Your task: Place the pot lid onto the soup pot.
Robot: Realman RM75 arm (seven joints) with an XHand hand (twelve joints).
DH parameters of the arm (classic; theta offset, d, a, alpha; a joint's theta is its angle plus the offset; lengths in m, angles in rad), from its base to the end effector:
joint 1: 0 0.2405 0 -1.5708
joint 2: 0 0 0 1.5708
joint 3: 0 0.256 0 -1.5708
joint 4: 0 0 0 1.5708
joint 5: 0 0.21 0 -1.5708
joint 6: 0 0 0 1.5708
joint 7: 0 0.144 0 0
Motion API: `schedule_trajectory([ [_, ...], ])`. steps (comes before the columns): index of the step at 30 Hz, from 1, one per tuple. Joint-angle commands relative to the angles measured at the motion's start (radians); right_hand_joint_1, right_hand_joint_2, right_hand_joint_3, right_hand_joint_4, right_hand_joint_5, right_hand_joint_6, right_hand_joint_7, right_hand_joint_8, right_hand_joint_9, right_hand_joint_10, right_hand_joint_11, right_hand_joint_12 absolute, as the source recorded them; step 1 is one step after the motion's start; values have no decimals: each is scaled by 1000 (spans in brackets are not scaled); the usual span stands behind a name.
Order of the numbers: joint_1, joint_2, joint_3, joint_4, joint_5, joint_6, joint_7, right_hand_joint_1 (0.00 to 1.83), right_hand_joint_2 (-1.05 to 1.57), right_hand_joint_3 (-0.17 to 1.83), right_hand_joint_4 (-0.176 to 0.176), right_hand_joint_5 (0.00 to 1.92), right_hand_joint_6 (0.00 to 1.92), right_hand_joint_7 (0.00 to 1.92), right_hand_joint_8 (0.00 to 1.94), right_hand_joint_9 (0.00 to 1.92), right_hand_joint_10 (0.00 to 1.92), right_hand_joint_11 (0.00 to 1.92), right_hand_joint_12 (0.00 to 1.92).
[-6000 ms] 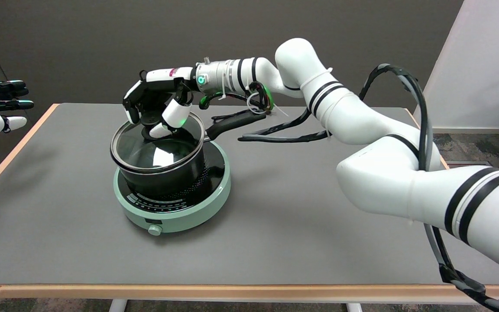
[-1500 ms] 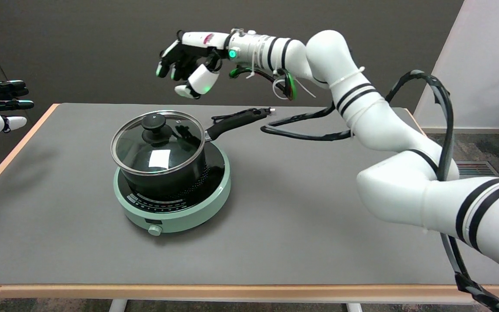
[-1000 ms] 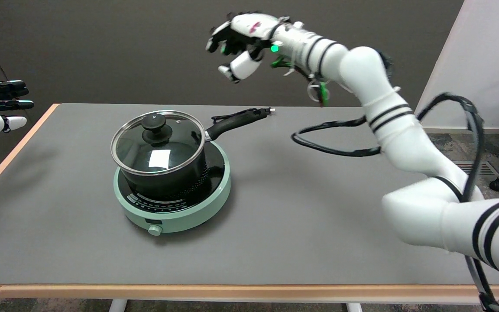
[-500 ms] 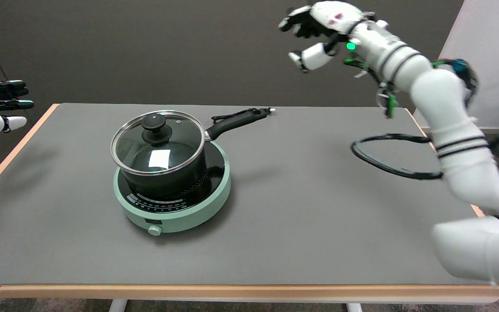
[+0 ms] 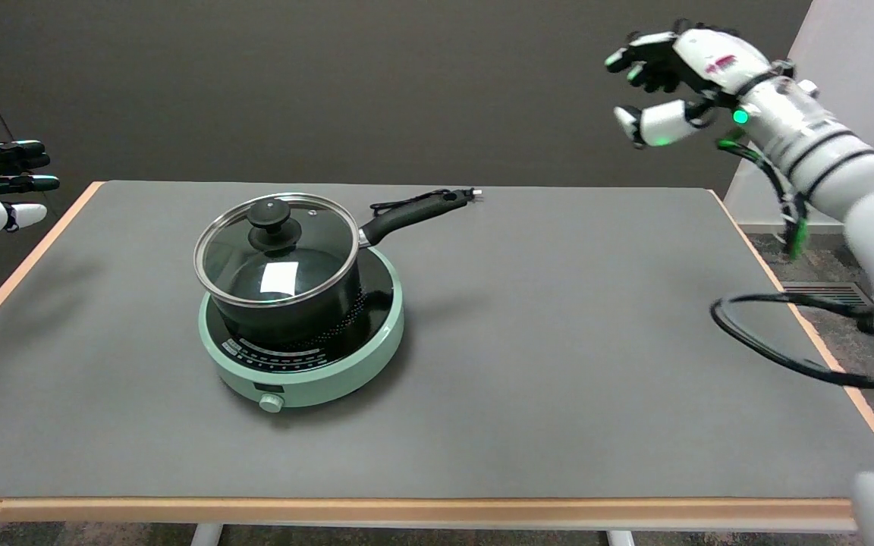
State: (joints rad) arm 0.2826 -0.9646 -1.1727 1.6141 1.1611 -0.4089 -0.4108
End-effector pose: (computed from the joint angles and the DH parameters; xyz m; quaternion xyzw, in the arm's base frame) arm -0.0683 -0.3701 0.4603 0.6761 0.0114 0.1322 0.7248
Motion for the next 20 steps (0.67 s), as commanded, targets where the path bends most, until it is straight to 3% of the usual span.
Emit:
schedule_trajectory([
  [1,-293,33,233,144,131,28,21,827,606,935,171,584,296,786,305,745,564,574,1169],
  [20,-312,-62,195,153,121,26,21,849,607,916,169,597,296,799,306,753,565,575,1186],
])
